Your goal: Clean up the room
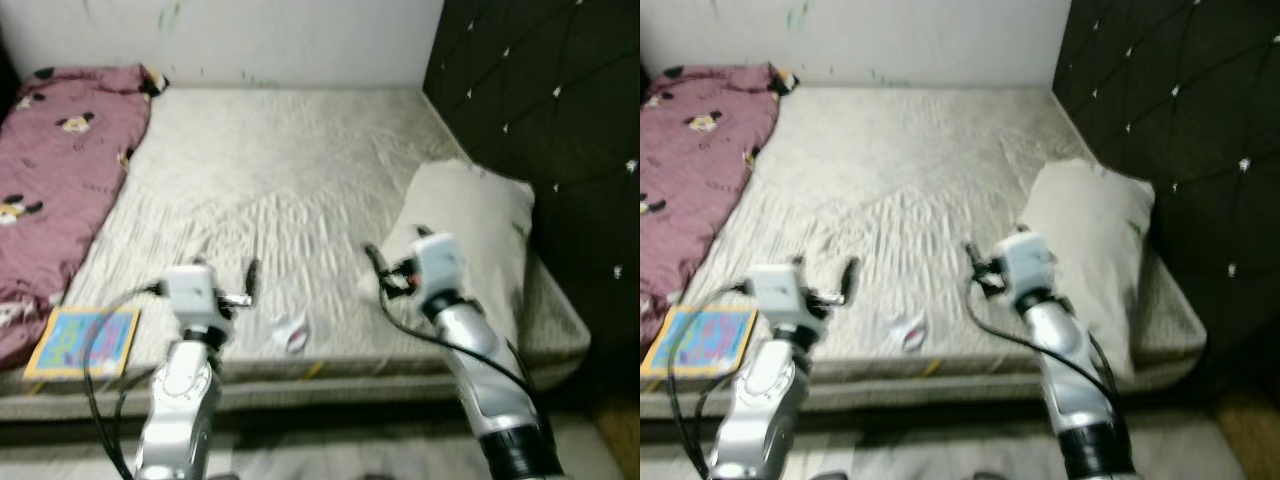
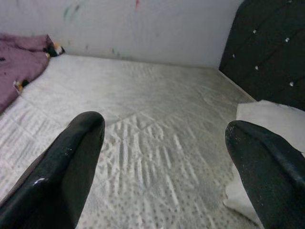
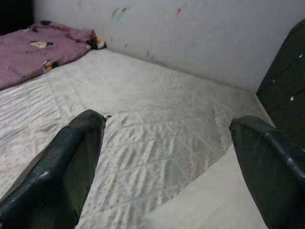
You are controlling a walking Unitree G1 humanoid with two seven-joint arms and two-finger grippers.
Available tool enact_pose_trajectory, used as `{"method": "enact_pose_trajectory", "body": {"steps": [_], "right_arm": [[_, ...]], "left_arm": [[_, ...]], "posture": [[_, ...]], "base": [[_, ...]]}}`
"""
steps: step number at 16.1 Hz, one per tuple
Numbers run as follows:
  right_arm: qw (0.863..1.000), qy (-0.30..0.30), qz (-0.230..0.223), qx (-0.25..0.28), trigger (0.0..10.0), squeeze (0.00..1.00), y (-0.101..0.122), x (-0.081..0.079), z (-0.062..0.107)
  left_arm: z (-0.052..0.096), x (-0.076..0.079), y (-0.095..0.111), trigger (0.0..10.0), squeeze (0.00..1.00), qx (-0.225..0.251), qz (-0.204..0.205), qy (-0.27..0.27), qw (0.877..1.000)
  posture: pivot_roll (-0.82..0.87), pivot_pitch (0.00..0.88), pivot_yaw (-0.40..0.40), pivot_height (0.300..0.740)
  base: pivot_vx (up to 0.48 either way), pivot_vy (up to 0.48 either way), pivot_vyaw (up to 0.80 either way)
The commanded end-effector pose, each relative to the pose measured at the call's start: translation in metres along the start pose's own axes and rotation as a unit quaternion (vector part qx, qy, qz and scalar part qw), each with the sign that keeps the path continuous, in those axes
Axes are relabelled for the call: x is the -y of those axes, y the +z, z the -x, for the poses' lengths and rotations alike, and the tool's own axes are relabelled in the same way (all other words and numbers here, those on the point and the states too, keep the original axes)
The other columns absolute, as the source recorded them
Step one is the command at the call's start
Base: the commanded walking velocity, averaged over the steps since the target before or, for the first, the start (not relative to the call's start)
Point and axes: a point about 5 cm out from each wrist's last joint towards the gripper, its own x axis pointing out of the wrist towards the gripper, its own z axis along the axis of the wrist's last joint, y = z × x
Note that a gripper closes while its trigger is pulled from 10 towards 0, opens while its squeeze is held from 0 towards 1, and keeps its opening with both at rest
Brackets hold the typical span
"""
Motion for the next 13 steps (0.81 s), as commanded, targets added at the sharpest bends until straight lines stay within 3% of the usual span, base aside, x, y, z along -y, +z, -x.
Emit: {"method": "enact_pose_trajectory", "body": {"steps": [1,5,7,13], "right_arm": [[1.000,0.018,-0.005,0.019,10.0,0.00,0.0093,-0.0106,-0.0063],[1.000,0.019,-0.002,0.018,10.0,0.00,0.0087,-0.0108,-0.0058],[1.000,0.020,0.001,0.017,10.0,0.00,0.0083,-0.0107,-0.0056],[1.000,0.017,-0.005,0.015,10.0,0.00,0.0070,-0.0094,-0.0059]], "left_arm": [[0.0009,-0.0119,0.0015,10.0,0.00,-0.001,-0.010,0.017,1.000],[0.0010,-0.0111,0.0012,10.0,0.00,-0.001,-0.006,0.010,1.000],[0.0007,-0.0129,0.0002,10.0,0.00,-0.004,-0.003,0.024,1.000],[0.0002,-0.0134,-0.0003,10.0,0.00,-0.007,0.008,0.030,1.000]], "posture": [[-0.01,0.000,-0.047,0.740],[-0.01,0.000,-0.046,0.740],[-0.01,0.000,-0.046,0.740],[-0.02,0.000,-0.047,0.740]], "base": [[0.244,0.000,0.00],[0.266,0.000,0.00],[0.000,0.000,0.70],[0.000,0.000,0.00]]}}
